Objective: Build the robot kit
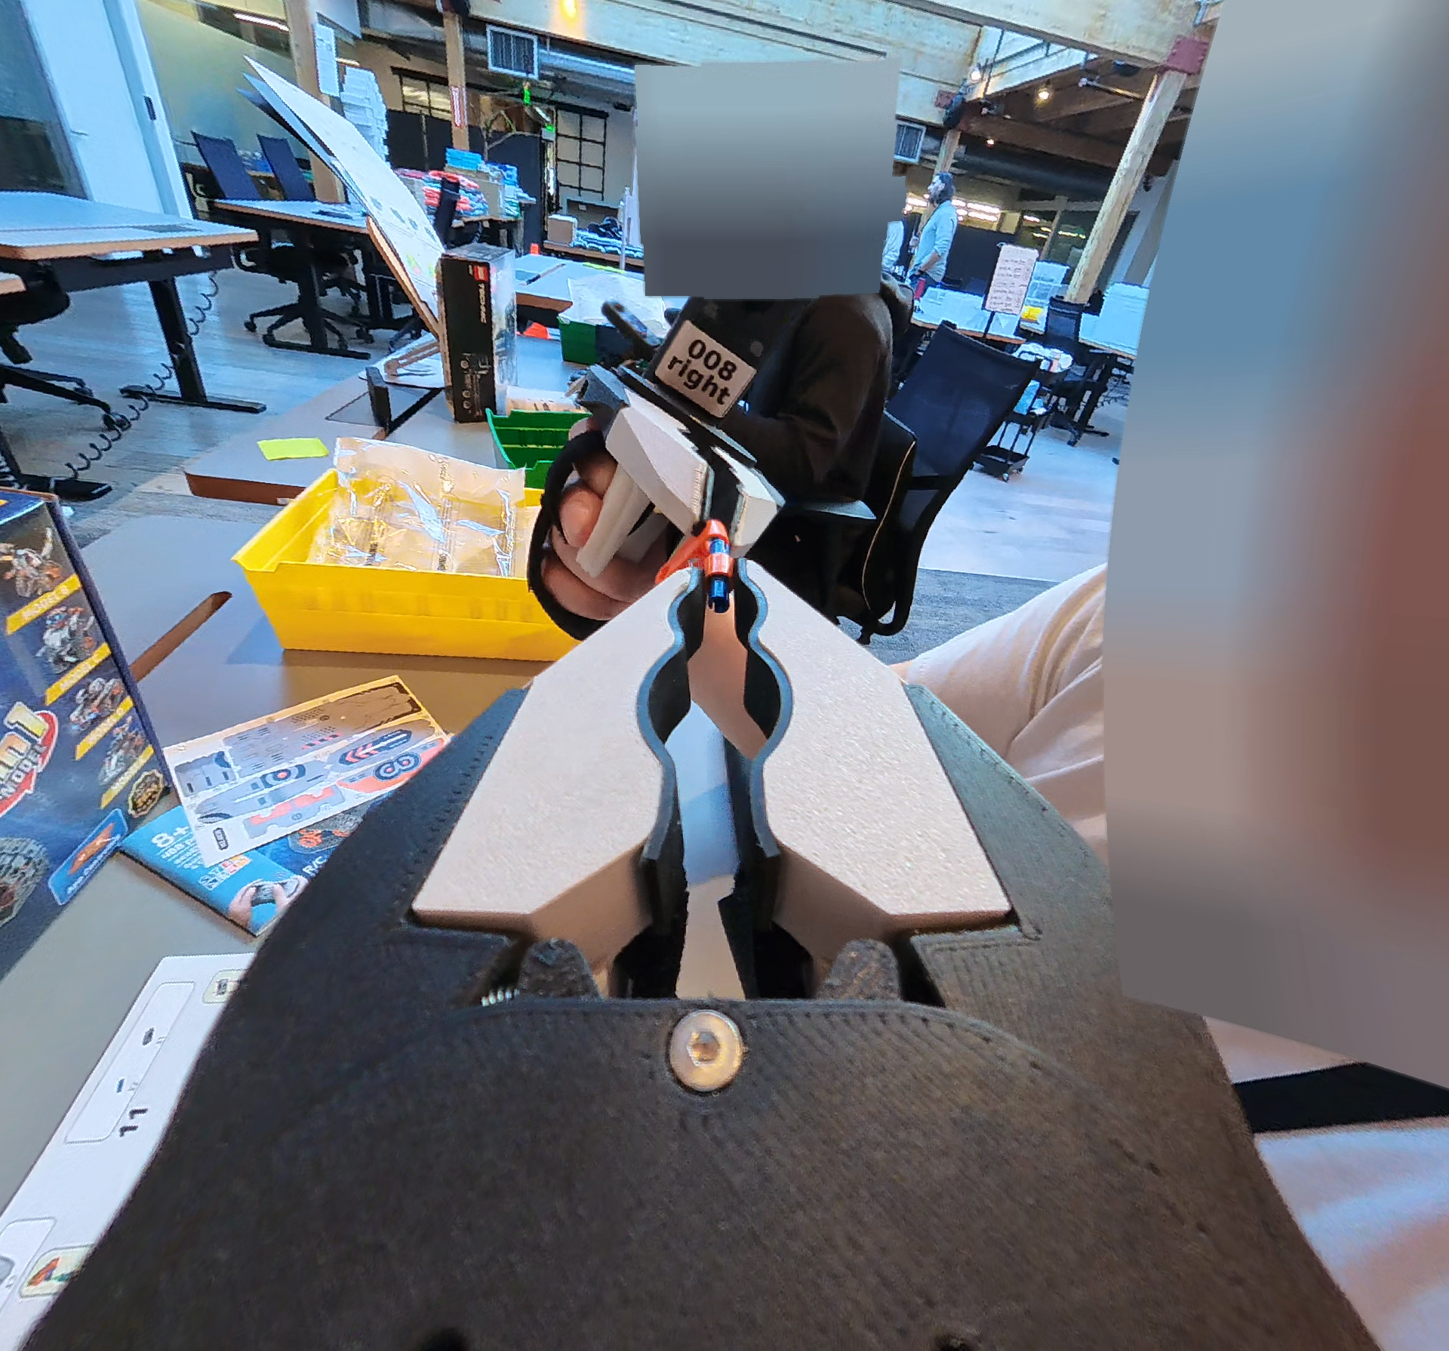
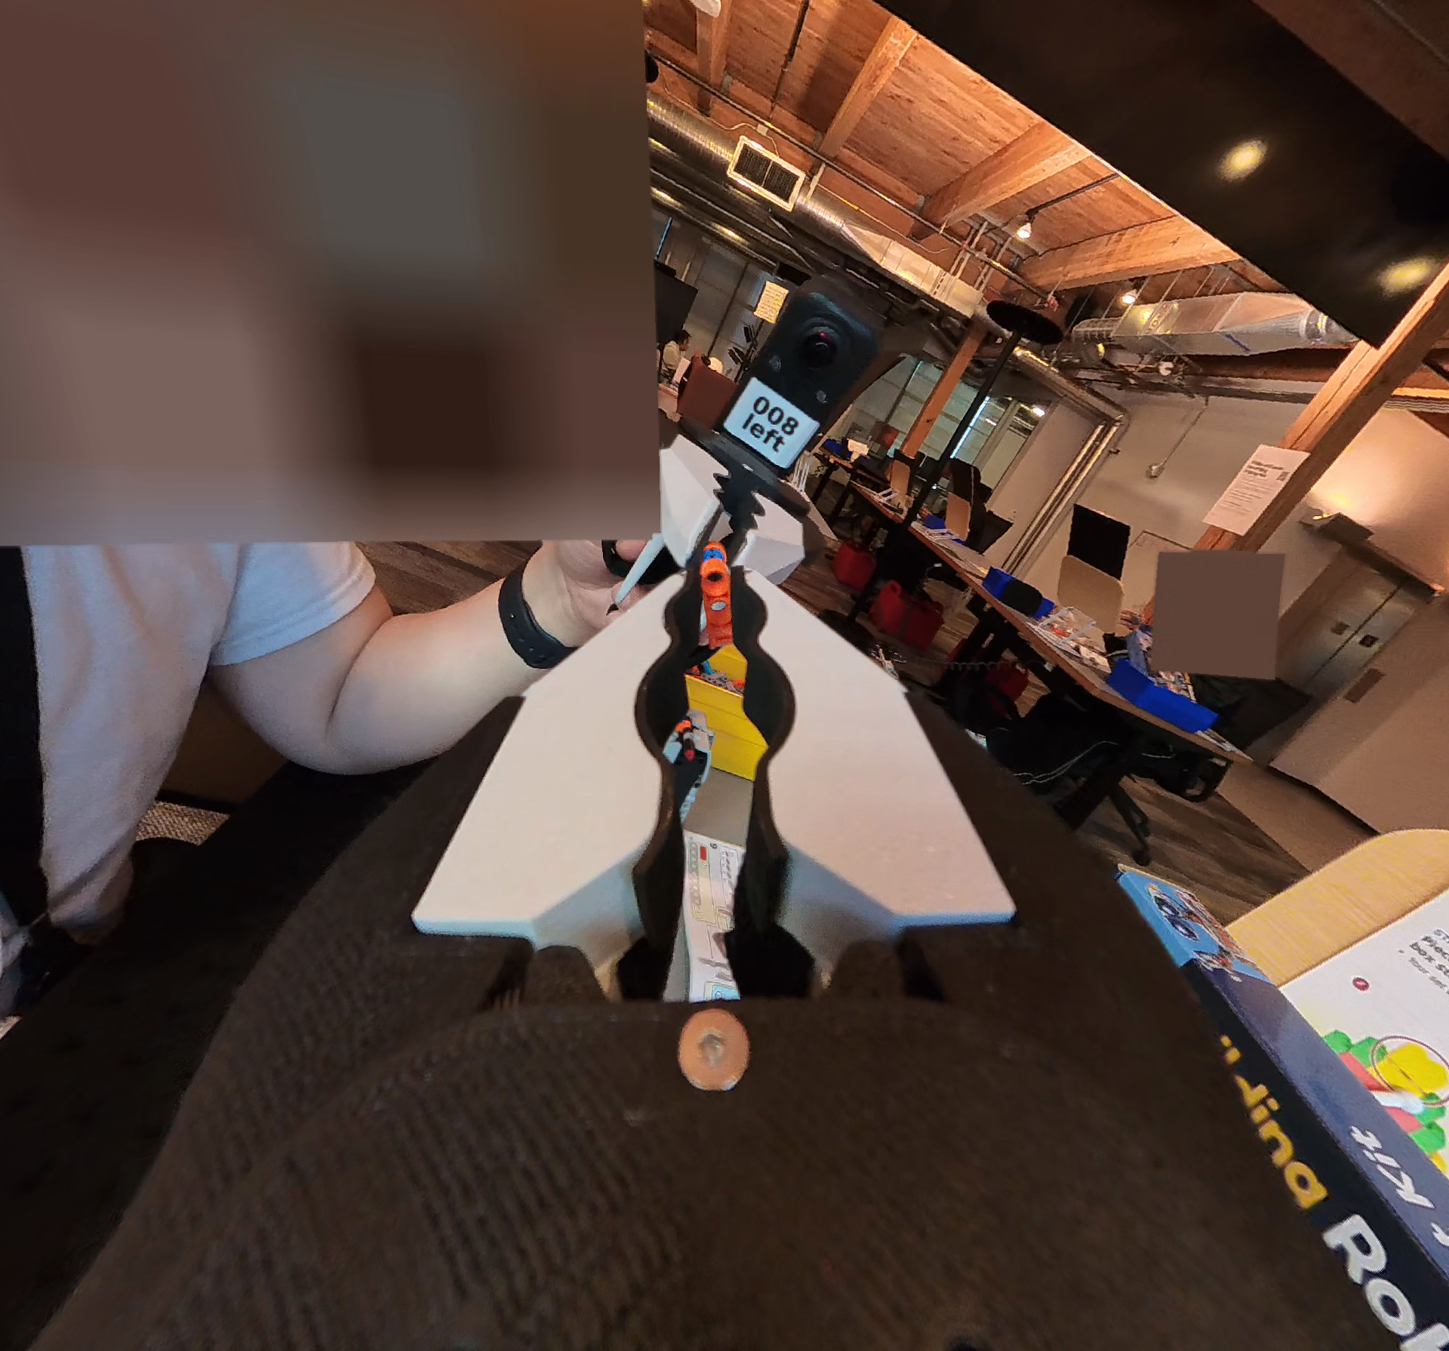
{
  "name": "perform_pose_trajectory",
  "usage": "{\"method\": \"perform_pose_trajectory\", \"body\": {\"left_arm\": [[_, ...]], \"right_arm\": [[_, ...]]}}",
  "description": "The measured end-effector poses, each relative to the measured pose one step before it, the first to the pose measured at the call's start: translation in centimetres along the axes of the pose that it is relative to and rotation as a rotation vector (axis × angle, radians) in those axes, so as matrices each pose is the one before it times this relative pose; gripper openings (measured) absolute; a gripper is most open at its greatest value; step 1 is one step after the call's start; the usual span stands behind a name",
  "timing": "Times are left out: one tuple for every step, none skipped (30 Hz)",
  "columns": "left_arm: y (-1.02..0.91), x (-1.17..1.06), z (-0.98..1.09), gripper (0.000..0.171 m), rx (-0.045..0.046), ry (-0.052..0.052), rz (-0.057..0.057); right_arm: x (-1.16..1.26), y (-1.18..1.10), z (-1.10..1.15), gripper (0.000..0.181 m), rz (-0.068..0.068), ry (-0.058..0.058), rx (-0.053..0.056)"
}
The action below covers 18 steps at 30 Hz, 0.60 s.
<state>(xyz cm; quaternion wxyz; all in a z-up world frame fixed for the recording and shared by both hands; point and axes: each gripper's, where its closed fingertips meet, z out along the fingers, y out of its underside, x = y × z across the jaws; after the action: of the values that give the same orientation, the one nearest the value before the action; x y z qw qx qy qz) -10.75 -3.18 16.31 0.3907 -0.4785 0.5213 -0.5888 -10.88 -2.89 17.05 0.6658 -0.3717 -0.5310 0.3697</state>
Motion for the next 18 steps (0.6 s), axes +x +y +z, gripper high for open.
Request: {"method": "perform_pose_trajectory", "body": {"left_arm": [[0.008, -0.051, -0.001, 0.005, -0.00046, -0.0030, 0.0026], [0.039, -0.161, -0.059, 0.005, -0.00253, -0.0083, 0.0004], [0.066, -0.290, -0.175, 0.005, -0.00667, -0.0162, 0.0021], [0.002, -0.464, -0.349, 0.005, -0.00472, -0.0275, 0.0048], [-0.100, -0.565, -0.531, 0.005, 0.00114, -0.0358, 0.0049], [-0.079, -0.530, -0.670, 0.005, -0.00250, -0.0321, 0.0006], [-0.032, -0.387, -0.764, 0.005, -0.00781, -0.0221, -0.0040], [-0.289, -0.307, -0.877, 0.005, 0.00946, -0.0194, -0.0027], [-0.520, -0.213, -0.968, 0.004, 0.02441, -0.0162, -0.0013], [-0.470, -0.073, -0.930, 0.004, 0.01951, -0.0100, -0.0018], [-0.248, -0.084, -0.832, 0.004, 0.00682, -0.0109, -0.0003], [-0.151, -0.209, -0.620, 0.005, 0.00569, -0.0190, 0.0055], [-0.238, -0.163, -0.679, 0.005, 0.01459, -0.0211, 0.0069], [-0.278, -0.012, -0.623, 0.004, 0.01398, -0.0128, 0.0016], [-0.107, 0.006, -0.420, 0.005, 0.00874, -0.0025, -0.0047], [-0.030, -0.002, -0.337, 0.004, 0.00492, 0.0007, -0.0048], [-0.155, -0.069, -0.238, 0.004, 0.00723, -0.0042, 0.0016], [-0.098, -0.072, -0.222, 0.004, 0.00546, -0.0044, 0.0038]], "right_arm": [[-0.058, 0.038, 0.046, 0.006, 0.0000, -0.0020, -0.0029], [-0.013, 0.106, 0.003, 0.006, 0.0007, -0.0014, -0.0051], [0.156, 0.409, -0.080, 0.006, 0.0002, 0.0074, -0.0225], [0.355, 1.114, -0.219, 0.006, 0.0054, 0.0140, -0.0630], [0.184, 2.229, -0.219, 0.005, 0.0367, -0.0066, -0.1219], [-0.204, 3.600, 0.030, 0.005, 0.0721, -0.0370, -0.1951], [0.125, 4.358, 0.665, 0.006, 0.0446, -0.0084, -0.2220], [-0.494, 4.269, 1.531, 0.006, 0.0061, -0.0354, -0.2071], [-1.489, 3.413, 2.027, 0.006, 0.0123, -0.0943, -0.1696], [-0.665, 2.754, 1.983, 0.005, 0.0186, -0.0444, -0.1486], [-0.434, 2.074, 1.730, 0.006, -0.0040, -0.0219, -0.1241], [-0.857, 1.098, 1.473, 0.006, -0.0172, -0.0404, -0.0756], [-0.403, 0.716, 1.168, 0.006, -0.0131, -0.0149, -0.0550], [0.038, 0.826, 0.945, 0.006, -0.0078, 0.0056, -0.0596], [-0.107, 0.697, 0.791, 0.006, -0.0021, -0.0070, -0.0465], [-0.087, 0.322, 0.622, 0.006, 0.0049, -0.0080, -0.0196], [-0.046, 0.235, 0.513, 0.006, 0.0063, -0.0063, -0.0135], [-0.104, 0.303, 0.464, 0.006, 0.0020, -0.0073, -0.0197]]}}
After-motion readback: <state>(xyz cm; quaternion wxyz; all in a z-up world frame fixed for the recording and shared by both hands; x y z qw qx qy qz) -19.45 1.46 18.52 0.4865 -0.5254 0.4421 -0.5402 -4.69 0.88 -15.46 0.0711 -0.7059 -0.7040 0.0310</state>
